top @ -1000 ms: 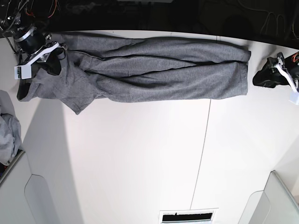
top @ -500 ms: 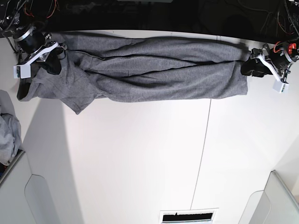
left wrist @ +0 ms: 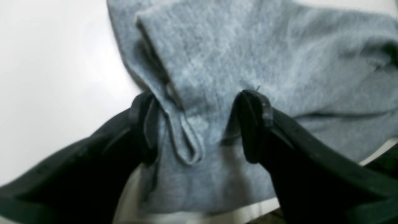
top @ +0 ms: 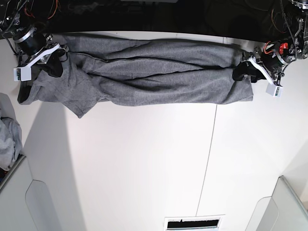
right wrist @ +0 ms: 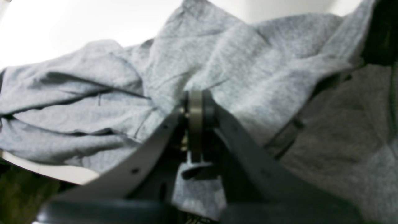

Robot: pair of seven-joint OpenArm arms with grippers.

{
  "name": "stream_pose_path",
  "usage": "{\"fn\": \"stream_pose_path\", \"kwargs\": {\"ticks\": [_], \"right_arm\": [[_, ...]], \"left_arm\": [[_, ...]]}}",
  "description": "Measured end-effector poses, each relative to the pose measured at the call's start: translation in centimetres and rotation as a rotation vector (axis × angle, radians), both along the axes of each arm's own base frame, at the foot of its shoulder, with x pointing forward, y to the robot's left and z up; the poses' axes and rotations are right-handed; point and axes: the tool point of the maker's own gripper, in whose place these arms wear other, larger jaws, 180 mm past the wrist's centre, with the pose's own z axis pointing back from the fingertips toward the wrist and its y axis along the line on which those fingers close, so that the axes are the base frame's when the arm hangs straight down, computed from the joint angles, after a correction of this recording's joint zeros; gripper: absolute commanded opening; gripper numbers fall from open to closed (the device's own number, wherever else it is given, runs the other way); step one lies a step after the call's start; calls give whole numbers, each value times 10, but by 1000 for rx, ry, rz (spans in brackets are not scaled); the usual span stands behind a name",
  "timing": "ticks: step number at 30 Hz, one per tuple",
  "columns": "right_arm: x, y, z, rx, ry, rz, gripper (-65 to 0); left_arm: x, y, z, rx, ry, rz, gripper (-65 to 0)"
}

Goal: Layout the t-shirt on the table in an organized manner, then fold the t-shirt properly
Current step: 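Grasp the folded shirt's ends with both grippers and pull it straight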

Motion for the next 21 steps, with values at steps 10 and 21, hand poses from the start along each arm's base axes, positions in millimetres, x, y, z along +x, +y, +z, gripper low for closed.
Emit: {"fn": "stream_pose_path", "kwargs": {"ticks": [10,21], "right_arm": [[0,0,0,0,0,0,-650],[0,0,0,1,1,0,-650]], "left_arm": [[7,0,-1,48,-48,-10,-650],[29,43,48,131,-52,-54,-650]]}}
